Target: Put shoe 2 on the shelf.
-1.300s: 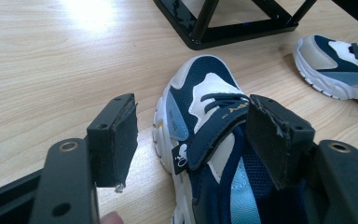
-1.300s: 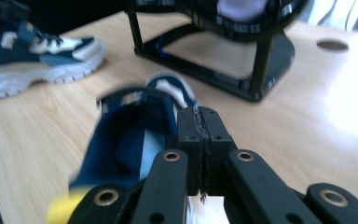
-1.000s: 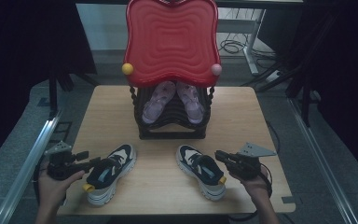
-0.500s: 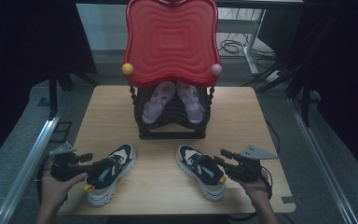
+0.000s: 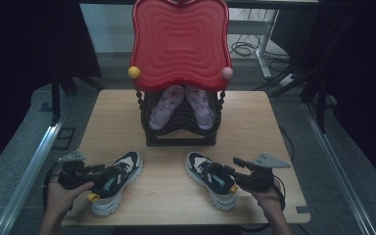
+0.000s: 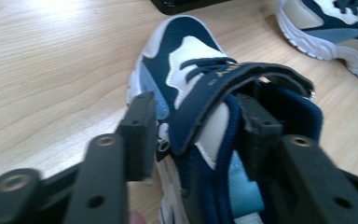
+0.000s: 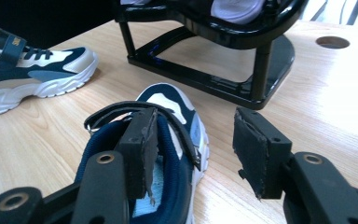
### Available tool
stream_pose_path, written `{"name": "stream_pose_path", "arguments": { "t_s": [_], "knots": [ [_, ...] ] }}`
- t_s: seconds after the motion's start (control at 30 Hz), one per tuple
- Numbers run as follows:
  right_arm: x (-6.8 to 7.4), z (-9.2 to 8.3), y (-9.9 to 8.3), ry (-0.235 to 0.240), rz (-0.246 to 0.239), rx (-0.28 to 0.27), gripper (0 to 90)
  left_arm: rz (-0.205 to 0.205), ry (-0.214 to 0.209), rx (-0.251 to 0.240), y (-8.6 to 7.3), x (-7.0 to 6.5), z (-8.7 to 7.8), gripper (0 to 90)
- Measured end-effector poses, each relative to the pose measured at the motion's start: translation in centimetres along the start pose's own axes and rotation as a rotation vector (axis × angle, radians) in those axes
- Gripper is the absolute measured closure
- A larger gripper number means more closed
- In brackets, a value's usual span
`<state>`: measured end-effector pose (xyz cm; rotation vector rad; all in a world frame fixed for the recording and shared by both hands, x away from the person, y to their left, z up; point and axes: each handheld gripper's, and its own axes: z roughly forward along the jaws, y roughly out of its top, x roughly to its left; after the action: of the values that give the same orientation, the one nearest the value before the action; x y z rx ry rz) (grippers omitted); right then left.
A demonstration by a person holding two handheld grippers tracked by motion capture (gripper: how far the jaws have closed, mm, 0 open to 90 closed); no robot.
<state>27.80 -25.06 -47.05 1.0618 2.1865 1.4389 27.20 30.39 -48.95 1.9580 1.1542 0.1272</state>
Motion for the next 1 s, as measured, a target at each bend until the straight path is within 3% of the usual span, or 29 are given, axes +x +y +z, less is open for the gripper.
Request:
{"name": "stream_pose_path", "arguments": {
  "t_s": [0.33,0.47,0.5,0.67,0.83,1.0],
  "knots": [
    [-0.5,1.6,0.7,0.069,0.001,0.066,47.2,0.013,0.006,0.01,0.0,-0.2,0.0,61.8],
    [-0.2,3.2,1.2,0.095,-0.018,0.154,50.3,-0.003,0.004,0.012,0.0,-0.1,0.0,60.9],
    [-0.3,3.5,1.2,0.12,-0.007,0.179,51.2,-0.006,0.003,0.014,0.0,-0.1,0.0,60.4],
    [-0.6,3.8,1.2,0.16,0.036,0.24,53.9,-0.015,0.0,0.024,-0.1,0.0,0.1,59.3],
    [-0.9,4.0,1.0,0.155,0.066,0.272,59.4,-0.007,0.007,0.03,-0.1,-0.1,0.1,61.6],
    [-1.0,4.1,0.9,0.14,0.07,0.27,65.6,0.001,0.012,0.033,0.0,-0.2,0.1,63.3]
  ]
}}
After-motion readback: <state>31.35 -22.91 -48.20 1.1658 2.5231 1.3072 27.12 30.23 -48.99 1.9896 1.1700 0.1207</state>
